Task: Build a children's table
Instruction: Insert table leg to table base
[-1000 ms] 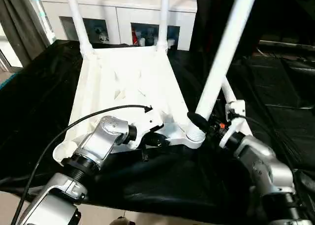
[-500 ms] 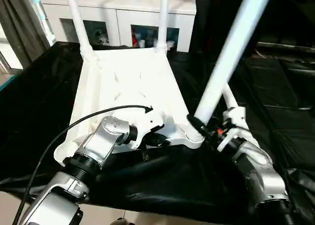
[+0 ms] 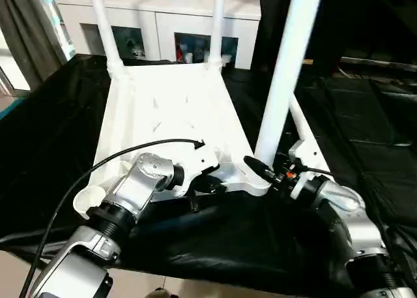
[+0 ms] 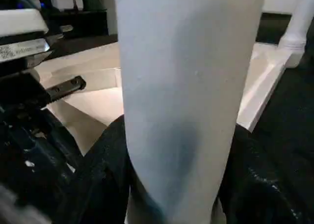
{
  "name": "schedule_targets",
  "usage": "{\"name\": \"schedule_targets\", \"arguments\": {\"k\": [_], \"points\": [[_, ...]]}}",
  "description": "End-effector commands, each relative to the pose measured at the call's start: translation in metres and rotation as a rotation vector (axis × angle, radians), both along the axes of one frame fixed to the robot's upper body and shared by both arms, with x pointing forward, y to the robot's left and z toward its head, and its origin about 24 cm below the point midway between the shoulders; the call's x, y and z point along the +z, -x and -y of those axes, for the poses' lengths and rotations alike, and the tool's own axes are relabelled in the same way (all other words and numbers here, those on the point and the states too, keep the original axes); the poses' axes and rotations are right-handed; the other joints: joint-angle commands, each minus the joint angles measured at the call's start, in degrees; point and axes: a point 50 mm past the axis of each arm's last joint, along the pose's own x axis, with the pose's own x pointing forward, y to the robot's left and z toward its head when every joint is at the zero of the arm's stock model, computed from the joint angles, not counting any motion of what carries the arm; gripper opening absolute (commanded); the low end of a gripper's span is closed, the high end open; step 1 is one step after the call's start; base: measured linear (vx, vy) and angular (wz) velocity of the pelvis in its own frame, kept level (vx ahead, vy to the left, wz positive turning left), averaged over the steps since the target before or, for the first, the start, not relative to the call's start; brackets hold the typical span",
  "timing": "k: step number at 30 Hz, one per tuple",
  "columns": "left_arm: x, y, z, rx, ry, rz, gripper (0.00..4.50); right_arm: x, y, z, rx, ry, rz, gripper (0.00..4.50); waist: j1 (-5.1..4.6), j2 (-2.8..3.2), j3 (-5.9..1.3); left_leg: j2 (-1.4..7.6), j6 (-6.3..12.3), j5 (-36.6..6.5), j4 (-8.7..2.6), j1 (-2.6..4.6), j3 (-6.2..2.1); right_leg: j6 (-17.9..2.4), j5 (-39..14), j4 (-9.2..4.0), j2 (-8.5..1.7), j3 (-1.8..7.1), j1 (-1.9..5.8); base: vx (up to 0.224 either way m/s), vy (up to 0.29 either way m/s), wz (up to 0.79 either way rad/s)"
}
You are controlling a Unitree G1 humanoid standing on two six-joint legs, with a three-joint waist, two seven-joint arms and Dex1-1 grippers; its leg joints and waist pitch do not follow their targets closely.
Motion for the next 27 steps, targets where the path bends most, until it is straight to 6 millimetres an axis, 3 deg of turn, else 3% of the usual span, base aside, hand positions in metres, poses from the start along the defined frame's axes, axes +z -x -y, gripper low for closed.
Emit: {"name": "schedule_targets", "arguments": {"k": [1,8,10,11,13,14,15,17,24,27], "points": [[0.015,-0.013,-0.011,0.106,0.075,0.066,0.00,-0.029,0.011,0.020,-0.075,-0.018,-0.181,1.90,0.09,-1.00,-2.65,3.59,1.12,-21.5,-4.84,1.54,-2.39,-7.9,-29.2,-6.32,-5.17,2.85,1.14,0.000,0.000,0.00],[0.016,-0.016,-0.012,0.112,0.074,0.074,0.00,-0.030,0.014,0.029,-0.146,-0.117,-0.205,1.90,0.00,-0.86,-2.46,3.72,0.30,-23.7,-5.09,1.77,-2.61,-7.4,-31.7,-6.70,-5.18,2.72,0.84,0.000,0.000,0.00],[0.017,-0.017,-0.012,0.115,0.073,0.077,0.00,-0.035,0.019,0.030,-0.153,-0.117,-0.219,1.90,0.04,-0.80,-2.65,3.76,0.24,-23.1,-5.37,1.36,-2.71,-7.1,-30.7,-6.71,-5.33,2.57,1.34,0.000,0.000,0.00],[0.017,-0.017,-0.013,0.116,0.072,0.078,0.00,-0.037,0.022,0.029,-0.146,-0.103,-0.227,1.89,0.13,-0.44,-2.65,3.79,0.24,-22.8,-5.46,1.37,-2.74,-7.1,-30.1,-6.72,-5.29,2.54,1.32,0.000,0.000,0.00],[0.018,-0.018,-0.014,0.114,0.068,0.078,0.00,-0.042,0.027,0.026,-0.118,-0.060,-0.237,1.89,-0.02,-0.75,-2.60,3.76,0.31,-22.3,-5.61,1.23,-2.65,-7.5,-28.9,-6.70,-5.22,2.49,1.36,0.000,0.000,0.00],[0.018,-0.018,-0.014,0.110,0.066,0.078,0.00,-0.042,0.027,0.025,-0.109,-0.049,-0.239,1.89,0.10,-0.18,-2.52,3.74,-0.03,-23.5,-5.48,1.74,-2.55,-7.6,-29.9,-7.02,-5.28,2.62,0.90,0.000,0.000,0.00],[0.018,-0.018,-0.014,0.103,0.063,0.079,0.00,-0.042,0.027,0.024,-0.092,-0.023,-0.238,1.89,0.02,-0.42,-2.50,3.75,-0.17,-23.8,-5.53,1.65,-2.65,-7.6,-30.4,-6.99,-5.32,2.57,1.07,0.000,0.000,0.00],[0.019,-0.018,-0.014,0.085,0.061,0.081,0.00,-0.041,0.025,0.023,-0.067,0.018,-0.240,1.89,0.13,-0.20,-2.50,3.79,-0.32,-24.1,-5.53,1.82,-2.67,-7.6,-30.7,-7.02,-5.34,2.62,0.92,0.000,0.000,0.00],[0.018,-0.014,-0.014,-0.003,0.015,0.086,0.00,-0.028,0.013,0.022,0.033,0.162,-0.220,1.89,-0.07,-0.61,-2.39,3.77,-0.14,-23.6,-5.60,1.54,-2.62,-7.4,-30.9,-6.97,-5.24,2.60,1.09,0.000,0.000,0.00],[0.019,-0.014,-0.015,-0.017,0.000,0.093,0.00,-0.026,0.009,0.022,0.071,0.213,-0.231,1.89,0.03,-0.48,-2.46,3.82,-0.16,-23.4,-5.56,1.64,-2.65,-7.8,-30.2,-6.89,-5.34,2.66,1.09,0.000,0.000,0.00]]}}
